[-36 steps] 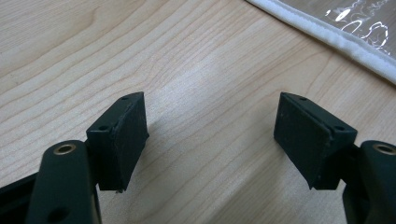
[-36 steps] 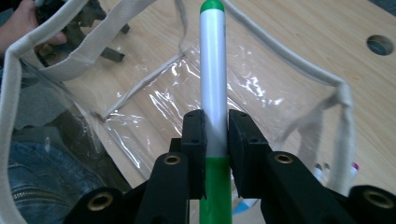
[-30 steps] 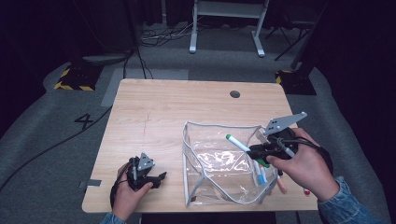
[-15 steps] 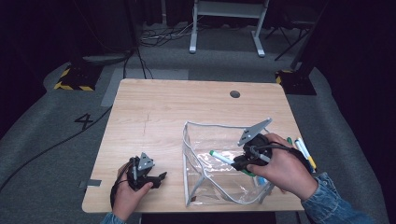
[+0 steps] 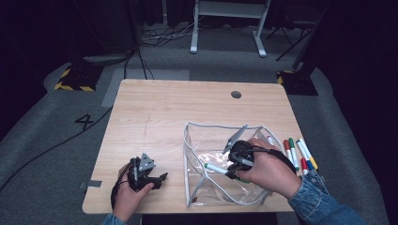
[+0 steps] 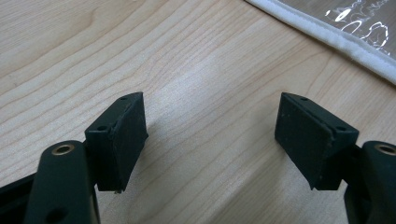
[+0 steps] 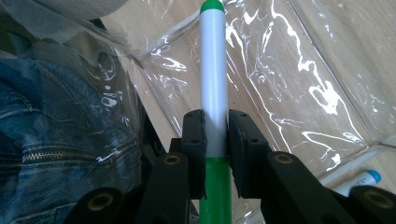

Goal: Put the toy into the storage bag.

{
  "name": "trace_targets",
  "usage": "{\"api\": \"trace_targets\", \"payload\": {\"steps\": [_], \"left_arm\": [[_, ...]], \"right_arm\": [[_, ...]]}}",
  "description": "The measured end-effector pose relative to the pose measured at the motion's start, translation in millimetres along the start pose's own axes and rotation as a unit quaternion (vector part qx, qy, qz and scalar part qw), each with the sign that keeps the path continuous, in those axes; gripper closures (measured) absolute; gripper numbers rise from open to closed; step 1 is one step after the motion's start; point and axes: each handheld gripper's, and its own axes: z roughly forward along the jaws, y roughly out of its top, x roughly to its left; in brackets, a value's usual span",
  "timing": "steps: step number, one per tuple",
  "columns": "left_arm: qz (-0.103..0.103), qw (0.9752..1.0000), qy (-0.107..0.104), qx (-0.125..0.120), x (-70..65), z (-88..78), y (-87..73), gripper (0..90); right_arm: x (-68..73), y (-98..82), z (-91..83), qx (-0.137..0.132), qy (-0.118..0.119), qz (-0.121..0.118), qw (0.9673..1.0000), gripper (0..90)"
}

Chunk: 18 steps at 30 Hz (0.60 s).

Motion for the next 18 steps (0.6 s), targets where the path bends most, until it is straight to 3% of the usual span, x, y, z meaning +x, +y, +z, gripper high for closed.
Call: {"api": "trace_targets", "payload": {"steps": [9, 15, 18], "left_arm": [[0.000, 1.0000, 0.000, 0.000, 0.0, 0.0, 0.0, 25.5], [0.000, 1.0000, 0.000, 0.000, 0.0, 0.0, 0.0, 25.5], [0.000, 1.0000, 0.000, 0.000, 0.0, 0.0, 0.0, 25.5]], "right_arm": [[1.1, 9.5, 11.7, 0.048, -0.003, -0.005, 0.9988, 77.3], [1.3, 16.9, 3.5, 0.042, -0.009, -0.003, 0.9991, 77.3], [1.1, 20.0, 9.3, 0.049, -0.009, -0.006, 0.9988, 77.3]]}}
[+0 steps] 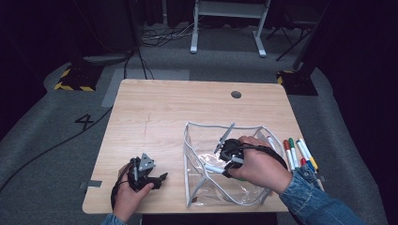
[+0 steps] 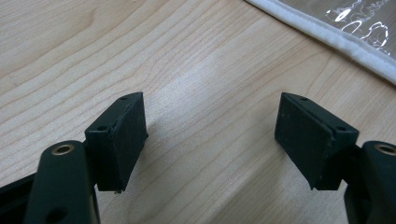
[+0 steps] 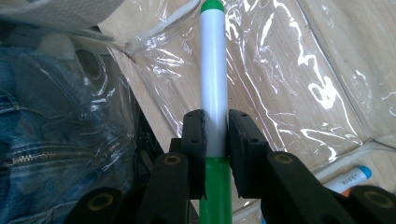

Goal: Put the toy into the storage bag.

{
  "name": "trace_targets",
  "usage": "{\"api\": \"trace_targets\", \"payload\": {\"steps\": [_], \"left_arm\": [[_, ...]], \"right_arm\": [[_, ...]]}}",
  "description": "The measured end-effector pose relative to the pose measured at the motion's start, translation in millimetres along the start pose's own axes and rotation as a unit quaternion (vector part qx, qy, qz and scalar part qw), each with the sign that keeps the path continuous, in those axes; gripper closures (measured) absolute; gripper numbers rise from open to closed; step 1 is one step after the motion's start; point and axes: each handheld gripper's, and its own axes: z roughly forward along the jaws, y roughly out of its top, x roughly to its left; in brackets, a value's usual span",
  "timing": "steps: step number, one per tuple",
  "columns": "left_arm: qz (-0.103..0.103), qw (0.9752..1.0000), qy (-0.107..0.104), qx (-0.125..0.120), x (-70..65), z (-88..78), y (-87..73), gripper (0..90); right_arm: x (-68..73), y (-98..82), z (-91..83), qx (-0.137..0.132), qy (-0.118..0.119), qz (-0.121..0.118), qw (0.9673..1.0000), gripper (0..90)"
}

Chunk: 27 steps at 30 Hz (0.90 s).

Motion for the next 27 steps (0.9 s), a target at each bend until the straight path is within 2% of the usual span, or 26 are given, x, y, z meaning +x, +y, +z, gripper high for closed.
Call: {"api": "trace_targets", "payload": {"steps": [4, 16, 20, 27], "left_arm": [[0.000, 1.0000, 0.000, 0.000, 0.1, 0.0, 0.0, 25.5], [0.000, 1.0000, 0.000, 0.000, 0.0, 0.0, 0.0, 25.5], [0.000, 1.0000, 0.000, 0.000, 0.0, 0.0, 0.0, 25.4], [0.000, 1.0000, 0.000, 0.000, 0.0, 0.0, 0.0, 25.4]], "right_arm": [[-2.5, 3.7, 17.2, 0.021, 0.007, 0.002, 0.9998, 77.3], [-6.9, 2.2, 45.7, 0.044, 0.022, 0.007, 0.9988, 77.3], [-8.3, 1.3, 53.7, 0.054, 0.025, 0.001, 0.9982, 77.2], [-6.3, 1.3, 58.1, 0.071, 0.036, -0.007, 0.9968, 77.1]]}}
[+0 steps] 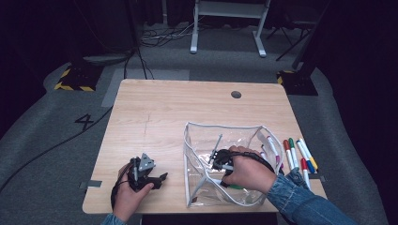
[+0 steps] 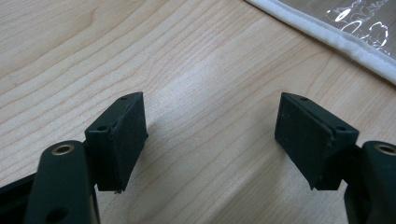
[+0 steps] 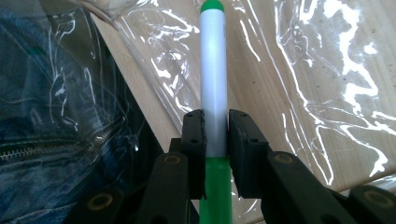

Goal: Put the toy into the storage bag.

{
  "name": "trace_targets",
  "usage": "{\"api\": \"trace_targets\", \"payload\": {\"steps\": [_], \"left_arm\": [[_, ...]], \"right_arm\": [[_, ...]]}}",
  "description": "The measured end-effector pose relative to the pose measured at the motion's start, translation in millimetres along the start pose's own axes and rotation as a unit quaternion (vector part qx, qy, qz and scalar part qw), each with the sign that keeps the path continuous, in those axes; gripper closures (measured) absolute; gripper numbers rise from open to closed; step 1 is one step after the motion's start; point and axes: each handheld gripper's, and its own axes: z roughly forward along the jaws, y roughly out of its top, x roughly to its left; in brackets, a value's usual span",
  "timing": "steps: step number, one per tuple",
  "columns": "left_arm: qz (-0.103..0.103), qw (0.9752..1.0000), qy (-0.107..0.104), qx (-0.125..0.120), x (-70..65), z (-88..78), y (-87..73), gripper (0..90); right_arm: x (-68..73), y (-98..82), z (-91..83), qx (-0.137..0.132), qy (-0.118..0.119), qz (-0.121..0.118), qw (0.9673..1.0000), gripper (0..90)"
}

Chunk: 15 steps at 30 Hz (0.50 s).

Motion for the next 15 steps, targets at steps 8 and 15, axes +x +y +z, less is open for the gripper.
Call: {"api": "trace_targets", "payload": {"steps": [8, 15], "left_arm": [[0.000, 1.0000, 0.000, 0.000, 0.0, 0.1, 0.0, 25.4], [0.000, 1.0000, 0.000, 0.000, 0.0, 0.1, 0.0, 25.3]], "right_arm": [[0.2, -4.0, -13.2, -0.062, -0.014, 0.019, 0.9978, 64.0], [0.5, -16.2, -50.1, -0.146, -0.035, 0.027, 0.9883, 62.0]]}}
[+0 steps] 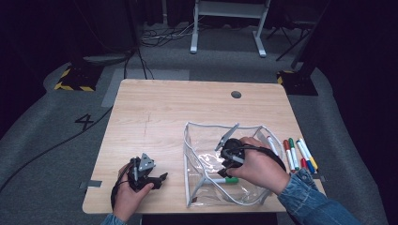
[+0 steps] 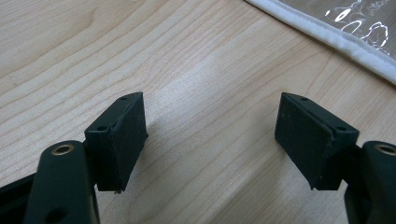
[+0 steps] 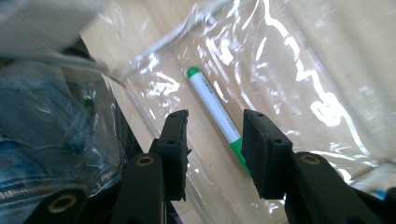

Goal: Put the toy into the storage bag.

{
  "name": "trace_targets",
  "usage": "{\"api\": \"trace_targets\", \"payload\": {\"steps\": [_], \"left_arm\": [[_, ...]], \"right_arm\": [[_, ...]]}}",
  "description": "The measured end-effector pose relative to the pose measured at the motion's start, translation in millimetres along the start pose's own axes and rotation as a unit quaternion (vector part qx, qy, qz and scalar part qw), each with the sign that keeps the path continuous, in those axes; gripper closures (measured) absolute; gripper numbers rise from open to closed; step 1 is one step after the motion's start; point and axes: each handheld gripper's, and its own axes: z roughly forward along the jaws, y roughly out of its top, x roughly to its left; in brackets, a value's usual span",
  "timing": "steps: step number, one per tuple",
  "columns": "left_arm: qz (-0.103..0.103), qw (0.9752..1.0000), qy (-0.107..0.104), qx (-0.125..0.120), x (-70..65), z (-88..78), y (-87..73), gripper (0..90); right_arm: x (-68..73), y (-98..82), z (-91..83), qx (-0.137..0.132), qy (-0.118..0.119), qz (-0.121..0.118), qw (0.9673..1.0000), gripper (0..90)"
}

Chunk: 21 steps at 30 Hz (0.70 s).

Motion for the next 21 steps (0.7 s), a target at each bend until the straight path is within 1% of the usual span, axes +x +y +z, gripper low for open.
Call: {"api": "trace_targets", "payload": {"steps": [3, 5, 9, 11, 12, 16, 18, 19, 21], "left_arm": [[0.000, 1.0000, 0.000, 0.000, 0.0, 0.0, 0.0, 25.4], [0.000, 1.0000, 0.000, 0.000, 0.0, 0.0, 0.0, 25.4], [0.000, 1.0000, 0.000, 0.000, 0.0, 0.0, 0.0, 25.2], [0.000, 1.0000, 0.000, 0.000, 0.1, 0.0, 0.0, 25.2], [0.000, 1.0000, -0.001, 0.000, 0.2, 0.1, 0.1, 25.2], [0.000, 1.0000, -0.001, 0.000, 0.2, 0.1, 0.1, 25.1], [0.000, 1.0000, -0.001, 0.000, 0.2, 0.1, 0.1, 25.1], [0.000, 1.0000, -0.001, 0.000, 0.1, 0.1, 0.1, 25.1], [0.001, 1.0000, -0.001, 0.000, 0.2, 0.1, 0.1, 25.1]], "right_arm": [[-3.3, -4.1, -19.4, -0.040, -0.011, 0.010, 0.9991, 61.5], [-6.4, -8.6, -32.3, -0.066, -0.020, 0.018, 0.9975, 61.2], [-13.2, -22.1, -57.3, -0.114, -0.037, 0.040, 0.9920, 59.6], [-16.8, -31.4, -68.2, -0.133, -0.045, 0.059, 0.9883, 58.7], [-18.8, -35.3, -71.8, -0.138, -0.049, 0.062, 0.9872, 58.6], [-29.7, -60.0, -89.2, -0.159, -0.070, 0.098, 0.9800, 57.9], [-34.9, -72.4, -96.0, -0.171, -0.079, 0.111, 0.9758, 57.9], [-37.3, -78.8, -99.4, -0.178, -0.085, 0.119, 0.9732, 57.9], [-42.2, -91.4, -105.6, -0.196, -0.098, 0.134, 0.9665, 57.4]]}}
